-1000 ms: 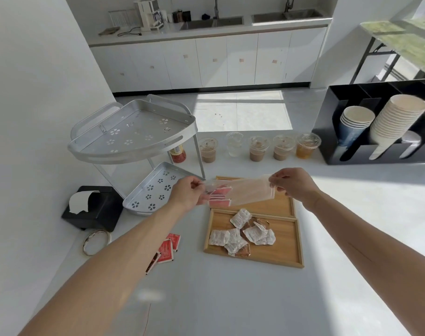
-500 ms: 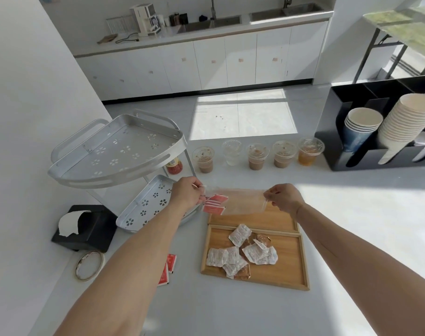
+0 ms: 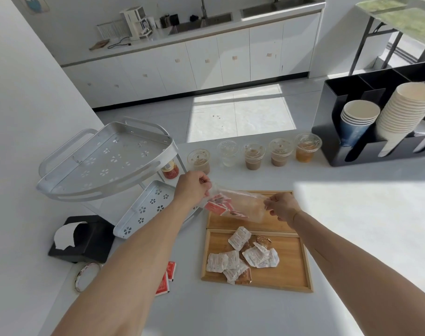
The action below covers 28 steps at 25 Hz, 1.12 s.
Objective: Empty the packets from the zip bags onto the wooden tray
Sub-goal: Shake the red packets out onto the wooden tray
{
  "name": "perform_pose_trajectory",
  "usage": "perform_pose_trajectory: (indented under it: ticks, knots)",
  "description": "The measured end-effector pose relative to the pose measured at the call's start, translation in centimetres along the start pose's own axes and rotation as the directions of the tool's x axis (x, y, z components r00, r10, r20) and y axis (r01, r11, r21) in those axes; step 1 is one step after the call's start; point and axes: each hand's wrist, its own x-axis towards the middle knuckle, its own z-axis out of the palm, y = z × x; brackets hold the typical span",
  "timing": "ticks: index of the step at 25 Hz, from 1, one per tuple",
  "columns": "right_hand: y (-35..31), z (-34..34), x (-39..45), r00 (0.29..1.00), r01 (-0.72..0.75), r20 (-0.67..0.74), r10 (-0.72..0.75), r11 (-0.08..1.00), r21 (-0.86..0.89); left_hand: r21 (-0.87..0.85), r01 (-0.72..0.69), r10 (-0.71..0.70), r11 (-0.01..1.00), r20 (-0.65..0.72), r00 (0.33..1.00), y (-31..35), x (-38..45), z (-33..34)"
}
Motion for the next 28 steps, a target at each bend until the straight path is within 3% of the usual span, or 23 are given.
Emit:
perform_pose_trajectory:
  ticks: [14, 28]
  knots:
    - [1.1, -0.1, 1.2, 0.999, -0.049, 0.028, 0.045, 0.984, 0.172, 0.128, -0.229, 0.223, 0.965, 0.059, 0.973, 5.9, 0.7, -0.6]
    - [0.7, 0.6, 0.9, 0.998, -0.031, 0.059, 0.019, 0.976, 0.217, 0.177, -0.265, 0.258, 0.948, 0.061, 0.964, 8.2, 0.9, -1.5]
